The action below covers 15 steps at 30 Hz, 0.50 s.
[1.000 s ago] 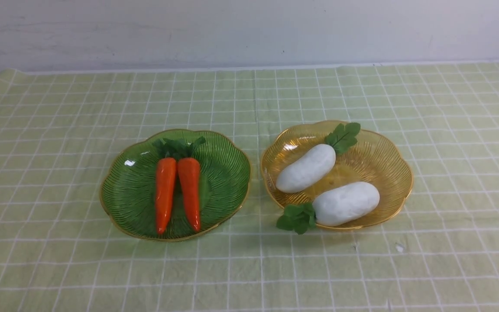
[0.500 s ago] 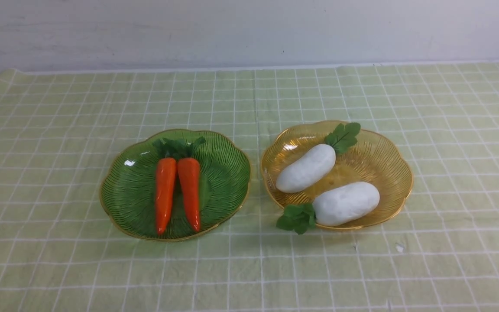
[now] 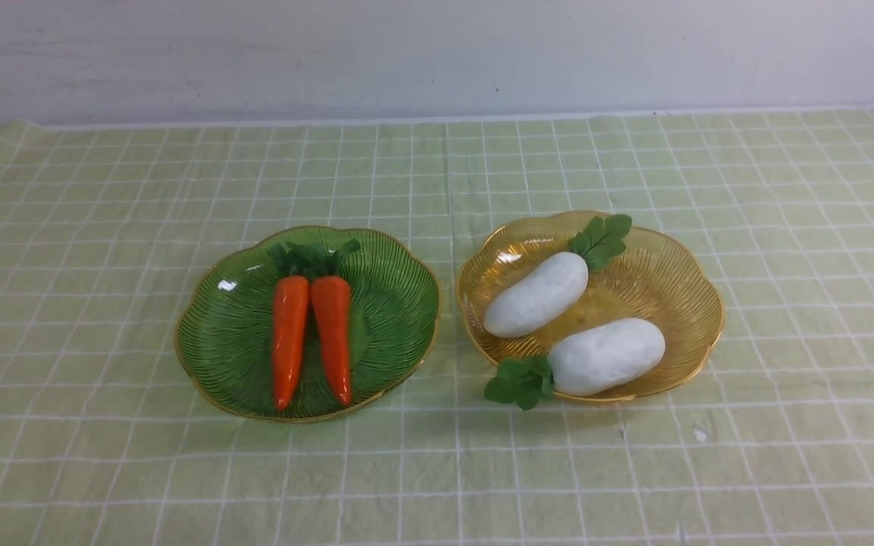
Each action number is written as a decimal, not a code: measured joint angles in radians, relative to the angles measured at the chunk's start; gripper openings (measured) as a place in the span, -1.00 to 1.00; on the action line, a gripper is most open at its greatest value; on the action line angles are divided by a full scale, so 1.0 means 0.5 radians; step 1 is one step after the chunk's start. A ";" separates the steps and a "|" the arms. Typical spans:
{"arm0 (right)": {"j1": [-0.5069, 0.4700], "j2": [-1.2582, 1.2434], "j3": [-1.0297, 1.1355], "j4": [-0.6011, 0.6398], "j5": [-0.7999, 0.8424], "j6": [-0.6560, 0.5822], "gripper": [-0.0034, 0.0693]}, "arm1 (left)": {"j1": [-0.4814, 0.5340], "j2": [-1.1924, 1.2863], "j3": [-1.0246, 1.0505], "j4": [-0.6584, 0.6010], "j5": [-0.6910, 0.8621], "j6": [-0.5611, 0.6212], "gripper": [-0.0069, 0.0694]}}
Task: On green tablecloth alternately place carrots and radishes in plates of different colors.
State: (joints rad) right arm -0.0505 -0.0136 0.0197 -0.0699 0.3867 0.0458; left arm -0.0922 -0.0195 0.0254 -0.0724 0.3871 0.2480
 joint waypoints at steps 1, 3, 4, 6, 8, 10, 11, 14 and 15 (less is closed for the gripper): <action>0.000 0.000 0.000 0.000 0.000 0.022 -0.95 | 0.000 0.000 0.000 0.000 0.000 0.000 -0.84; 0.000 0.000 0.000 0.000 0.000 0.040 -0.95 | 0.000 0.000 0.000 0.000 0.000 0.000 -0.84; 0.000 0.000 0.000 0.000 0.000 0.042 -0.95 | 0.000 0.000 0.000 0.000 0.000 0.000 -0.84; 0.000 0.000 0.000 0.000 0.000 0.042 -0.95 | 0.000 0.000 0.000 0.000 0.000 0.000 -0.84; 0.000 0.000 0.000 0.000 0.000 0.042 -0.95 | 0.000 0.000 0.000 0.000 0.000 0.000 -0.84; 0.000 0.000 0.000 0.000 0.000 0.042 -0.95 | 0.000 0.000 0.000 0.000 0.000 0.000 -0.84; 0.000 0.000 0.000 0.000 0.000 0.042 -0.95 | 0.000 0.000 0.000 0.000 0.000 0.000 -0.84; 0.000 0.000 0.000 0.000 0.000 0.042 -0.95 | 0.000 0.000 0.000 0.000 0.000 0.000 -0.84; 0.000 0.000 0.000 0.000 0.000 0.042 -0.95 | 0.000 0.000 0.000 0.000 0.000 0.000 -0.84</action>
State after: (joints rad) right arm -0.0505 -0.0136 0.0197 -0.0699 0.3867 0.0667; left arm -0.0922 -0.0195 0.0254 -0.0724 0.3871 0.2480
